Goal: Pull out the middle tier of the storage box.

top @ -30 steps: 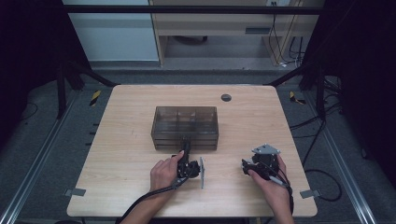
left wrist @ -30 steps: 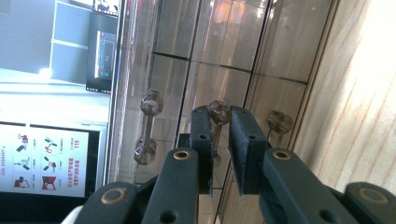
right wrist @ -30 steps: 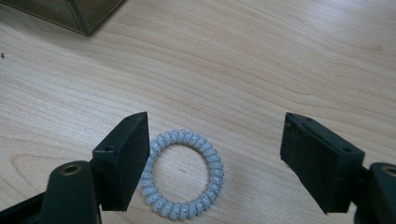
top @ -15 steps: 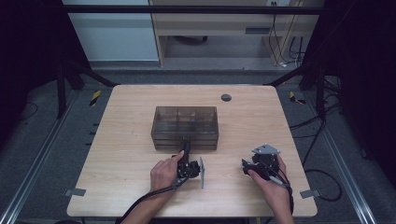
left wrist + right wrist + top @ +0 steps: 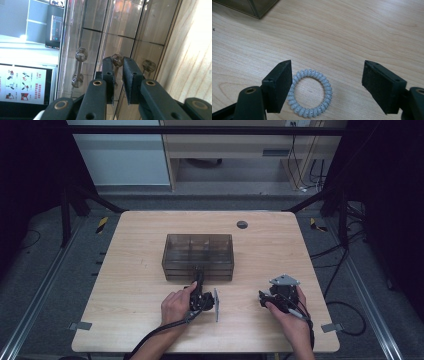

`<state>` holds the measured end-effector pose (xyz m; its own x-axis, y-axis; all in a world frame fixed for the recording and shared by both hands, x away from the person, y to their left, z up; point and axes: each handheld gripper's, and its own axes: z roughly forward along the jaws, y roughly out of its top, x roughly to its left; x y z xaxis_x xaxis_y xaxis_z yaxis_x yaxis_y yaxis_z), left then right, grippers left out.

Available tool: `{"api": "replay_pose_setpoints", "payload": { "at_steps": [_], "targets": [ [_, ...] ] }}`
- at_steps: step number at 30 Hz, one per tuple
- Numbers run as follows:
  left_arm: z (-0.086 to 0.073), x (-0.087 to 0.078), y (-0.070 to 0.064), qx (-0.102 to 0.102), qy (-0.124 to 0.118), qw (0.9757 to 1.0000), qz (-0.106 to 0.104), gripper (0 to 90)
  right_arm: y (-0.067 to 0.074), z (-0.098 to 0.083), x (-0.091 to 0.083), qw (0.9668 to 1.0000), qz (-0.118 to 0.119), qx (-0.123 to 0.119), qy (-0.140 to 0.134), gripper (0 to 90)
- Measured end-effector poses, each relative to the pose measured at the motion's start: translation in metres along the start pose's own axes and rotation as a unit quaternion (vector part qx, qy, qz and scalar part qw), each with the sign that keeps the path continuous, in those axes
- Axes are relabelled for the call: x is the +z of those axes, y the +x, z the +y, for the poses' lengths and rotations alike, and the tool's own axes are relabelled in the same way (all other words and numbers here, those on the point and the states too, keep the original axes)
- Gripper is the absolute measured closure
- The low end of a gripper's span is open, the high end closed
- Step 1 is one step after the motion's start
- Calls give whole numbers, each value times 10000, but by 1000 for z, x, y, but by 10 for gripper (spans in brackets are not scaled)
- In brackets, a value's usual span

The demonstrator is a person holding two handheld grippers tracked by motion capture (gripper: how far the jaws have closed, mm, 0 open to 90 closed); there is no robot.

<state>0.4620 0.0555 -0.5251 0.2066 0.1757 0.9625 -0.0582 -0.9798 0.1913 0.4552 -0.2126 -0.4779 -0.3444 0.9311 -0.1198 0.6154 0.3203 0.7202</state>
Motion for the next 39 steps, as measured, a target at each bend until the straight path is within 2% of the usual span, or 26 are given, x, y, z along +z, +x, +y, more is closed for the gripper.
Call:
{"api": "replay_pose_setpoints", "payload": {
  "at_steps": [14,35,37,39],
  "targets": [
    [0,-3,0,-12,-21,10000,4,798,0,0,0,10000,-2,4,12,249],
    [1,-24,-5,8,-77,10000,-8,796,1,0,1,10000,17,-34,26,242],
    [1,-25,-3,-94,-106,9999,-84,792,1,0,1,10000,51,-27,34,232],
    [1,-27,1,-201,-126,9996,-127,724,2,0,1,10000,70,-54,18,223]
  ]
}}
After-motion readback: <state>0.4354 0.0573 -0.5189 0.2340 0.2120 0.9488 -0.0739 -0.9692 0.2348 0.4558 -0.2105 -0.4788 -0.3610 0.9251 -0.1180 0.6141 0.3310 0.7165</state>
